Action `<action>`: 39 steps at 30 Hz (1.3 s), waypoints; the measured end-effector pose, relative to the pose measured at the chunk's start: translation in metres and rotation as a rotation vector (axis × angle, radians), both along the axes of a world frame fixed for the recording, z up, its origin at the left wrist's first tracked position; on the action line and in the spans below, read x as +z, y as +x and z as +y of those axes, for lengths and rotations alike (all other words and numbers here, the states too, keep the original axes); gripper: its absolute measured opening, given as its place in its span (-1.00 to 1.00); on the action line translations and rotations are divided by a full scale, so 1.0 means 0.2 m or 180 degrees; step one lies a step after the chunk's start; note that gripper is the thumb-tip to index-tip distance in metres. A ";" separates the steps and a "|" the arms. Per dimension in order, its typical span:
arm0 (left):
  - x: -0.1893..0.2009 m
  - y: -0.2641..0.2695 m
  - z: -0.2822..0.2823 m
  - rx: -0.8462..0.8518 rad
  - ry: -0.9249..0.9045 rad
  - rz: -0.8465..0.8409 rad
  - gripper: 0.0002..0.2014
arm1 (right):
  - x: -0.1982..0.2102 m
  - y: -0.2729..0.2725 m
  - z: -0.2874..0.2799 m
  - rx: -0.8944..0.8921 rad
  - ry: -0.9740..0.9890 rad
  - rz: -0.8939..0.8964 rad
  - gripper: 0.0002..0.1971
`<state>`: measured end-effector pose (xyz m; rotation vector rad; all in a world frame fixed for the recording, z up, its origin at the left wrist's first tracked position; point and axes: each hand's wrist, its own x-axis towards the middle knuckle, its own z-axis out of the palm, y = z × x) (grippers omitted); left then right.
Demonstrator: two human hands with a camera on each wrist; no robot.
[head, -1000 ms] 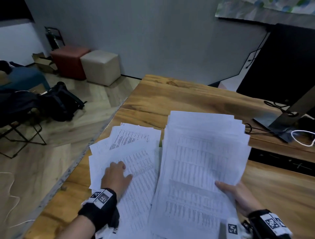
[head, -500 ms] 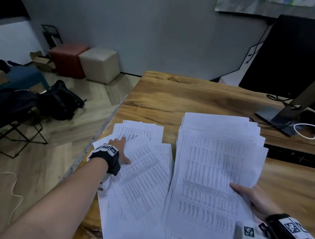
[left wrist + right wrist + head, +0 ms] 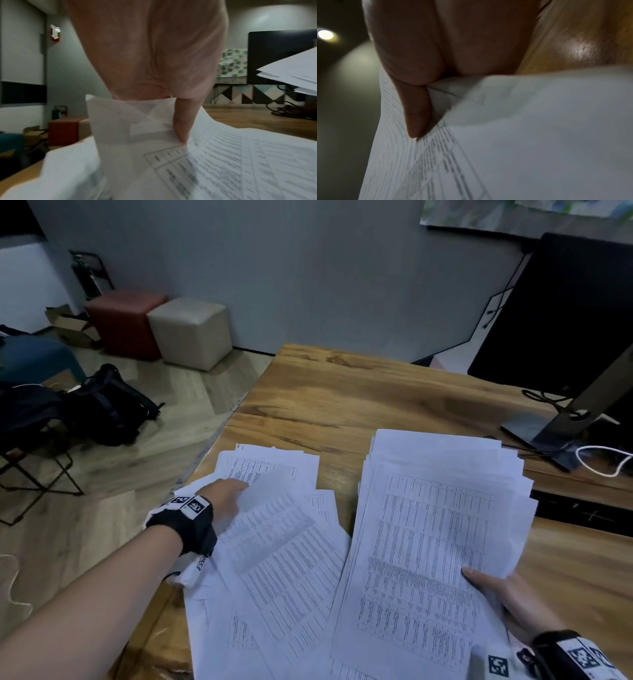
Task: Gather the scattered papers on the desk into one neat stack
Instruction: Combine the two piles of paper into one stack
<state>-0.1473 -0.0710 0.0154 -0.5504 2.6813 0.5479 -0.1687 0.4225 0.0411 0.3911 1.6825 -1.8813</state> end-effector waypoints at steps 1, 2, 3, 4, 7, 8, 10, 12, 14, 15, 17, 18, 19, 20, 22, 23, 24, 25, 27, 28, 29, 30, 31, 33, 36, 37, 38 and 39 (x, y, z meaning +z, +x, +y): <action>0.02 -0.03 0.02 -0.0056 -0.0024 0.0067 -0.56 | 0.00 0.00 0.00 -0.0004 0.0006 0.0010 -0.70; 0.03 -0.06 0.04 -0.0088 -0.0095 0.0125 -0.53 | 0.00 0.00 0.00 -0.0013 0.0009 0.0020 -0.69; 0.04 -0.08 0.07 -0.0152 -0.0198 0.0159 -0.51 | 0.00 0.00 0.00 -0.0014 -0.0003 0.0031 -0.69; 0.04 -0.10 0.11 -0.0204 -0.0317 0.0199 -0.48 | 0.00 0.00 0.00 -0.0021 -0.0018 0.0046 -0.69; 0.05 -0.07 0.26 0.0203 -0.0667 0.0451 -0.29 | 0.01 0.00 0.00 -0.0029 -0.0068 0.0102 -0.68; 0.04 -0.01 0.32 0.0600 -0.0614 0.0417 -0.18 | 0.01 0.00 0.01 -0.0030 -0.0086 0.0097 -0.69; -0.01 0.11 0.43 0.1355 -0.0266 0.0099 0.06 | 0.01 0.00 0.01 -0.0035 -0.0137 0.0057 -0.70; -0.07 0.22 0.54 0.1716 -0.0034 -0.0357 0.26 | 0.02 0.00 0.00 -0.0048 -0.0207 0.0045 -0.70; -0.12 0.28 0.60 0.1963 -0.0112 -0.0550 0.36 | 0.02 0.00 -0.01 -0.0062 -0.0244 0.0061 -0.71; -0.14 0.28 0.61 0.2070 -0.0186 -0.0572 0.37 | 0.02 0.00 -0.01 -0.0070 -0.0251 0.0070 -0.72; -0.13 0.27 0.62 0.2192 -0.0258 -0.0600 0.37 | 0.02 -0.01 -0.02 -0.0075 -0.0233 0.0086 -0.71; -0.13 0.26 0.62 0.2229 -0.0242 -0.0592 0.36 | 0.01 -0.02 -0.02 -0.0074 -0.0213 0.0087 -0.71; -0.12 0.25 0.61 0.2276 -0.0204 -0.0567 0.32 | 0.00 -0.02 -0.02 -0.0077 -0.0194 0.0085 -0.71; -0.13 0.24 0.60 0.2345 -0.0127 -0.0527 0.29 | 0.00 -0.02 -0.01 -0.0080 -0.0177 0.0080 -0.71; -0.13 0.24 0.57 0.2571 0.0162 -0.0339 0.20 | -0.01 -0.03 -0.01 -0.0096 -0.0135 0.0083 -0.71; -0.13 0.24 0.55 0.2693 0.0371 -0.0209 0.13 | -0.02 -0.03 -0.01 -0.0098 -0.0118 0.0088 -0.70; -0.13 0.24 0.52 0.2744 0.0547 -0.0079 -0.01 | -0.02 -0.04 -0.01 -0.0103 -0.0095 0.0094 -0.70; -0.14 0.25 0.50 0.2688 0.0646 0.0039 -0.21 | -0.03 -0.04 -0.01 -0.0098 -0.0069 0.0108 -0.70; -0.14 0.26 0.45 0.2316 0.0561 0.0210 -0.65 | -0.04 -0.05 -0.01 -0.0083 -0.0031 0.0125 -0.70; -0.13 0.27 0.42 0.2135 0.0480 0.0315 -0.80 | -0.04 -0.05 -0.01 -0.0076 -0.0019 0.0139 -0.70; -0.12 0.27 0.39 0.1990 0.0445 0.0428 -0.88 | -0.04 -0.05 -0.01 -0.0080 -0.0014 0.0150 -0.70; -0.10 0.26 0.36 0.1903 0.0386 0.0507 -0.88 | -0.04 -0.05 -0.01 -0.0082 -0.0005 0.0159 -0.69; -0.09 0.25 0.32 0.1861 0.0275 0.0557 -0.84 | -0.05 -0.05 -0.01 -0.0082 0.0012 0.0167 -0.68; -0.09 0.20 0.23 0.1834 -0.0051 0.0474 -0.81 | -0.06 -0.06 0.00 -0.0090 0.0055 0.0170 -0.65; -0.13 0.12 0.14 0.1896 -0.0201 -0.0041 -0.71 | -0.06 -0.07 0.00 -0.0065 0.0079 0.0178 -0.62; -0.14 0.10 0.13 0.1933 -0.0163 -0.0139 -0.62 | -0.06 -0.07 -0.01 -0.0040 0.0070 0.0182 -0.62; -0.15 0.09 0.12 0.1971 -0.0118 -0.0166 -0.50 | -0.06 -0.06 -0.01 -0.0014 0.0066 0.0189 -0.62; -0.17 0.08 0.12 0.2032 -0.0056 -0.0123 -0.37 | -0.07 -0.06 -0.02 0.0019 0.0064 0.0203 -0.61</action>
